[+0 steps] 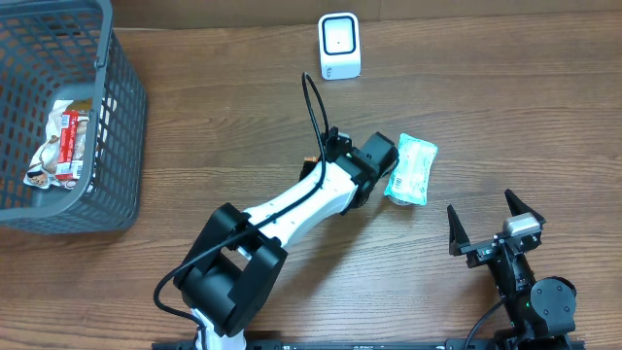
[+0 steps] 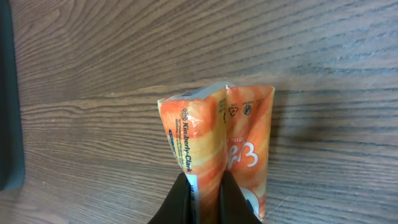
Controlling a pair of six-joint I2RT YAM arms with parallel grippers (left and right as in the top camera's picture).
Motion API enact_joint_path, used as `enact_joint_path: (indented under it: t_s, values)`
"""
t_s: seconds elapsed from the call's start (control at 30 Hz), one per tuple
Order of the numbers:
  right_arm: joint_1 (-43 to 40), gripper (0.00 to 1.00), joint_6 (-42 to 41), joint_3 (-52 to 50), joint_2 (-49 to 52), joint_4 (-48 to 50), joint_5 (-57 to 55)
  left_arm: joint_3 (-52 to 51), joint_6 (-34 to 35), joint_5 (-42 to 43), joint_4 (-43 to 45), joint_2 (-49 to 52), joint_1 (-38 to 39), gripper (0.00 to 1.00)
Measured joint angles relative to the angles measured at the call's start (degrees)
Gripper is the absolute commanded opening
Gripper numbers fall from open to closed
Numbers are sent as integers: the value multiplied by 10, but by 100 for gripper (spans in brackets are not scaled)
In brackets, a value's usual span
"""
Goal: Scan the item barcode
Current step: 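Lift the small orange pack off the teal pack with the left gripper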
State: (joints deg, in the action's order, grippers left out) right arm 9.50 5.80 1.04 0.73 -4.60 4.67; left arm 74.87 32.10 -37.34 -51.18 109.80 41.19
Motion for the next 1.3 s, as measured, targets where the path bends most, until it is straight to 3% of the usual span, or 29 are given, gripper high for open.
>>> enact_joint_path:
  t_s: [0.9, 1.03, 1.27, 1.3]
  values:
    - [0, 100, 0, 0, 0, 0, 0, -40, 10, -5, 46, 0, 5, 4]
    - [0, 100, 0, 0, 0, 0, 0, -42, 10, -2, 46, 0, 5, 13]
    - [0, 100, 0, 0, 0, 0, 0, -43, 10, -2, 48, 0, 5, 19]
    - [0, 100, 0, 0, 0, 0, 0, -43, 10, -2, 47, 0, 5, 28]
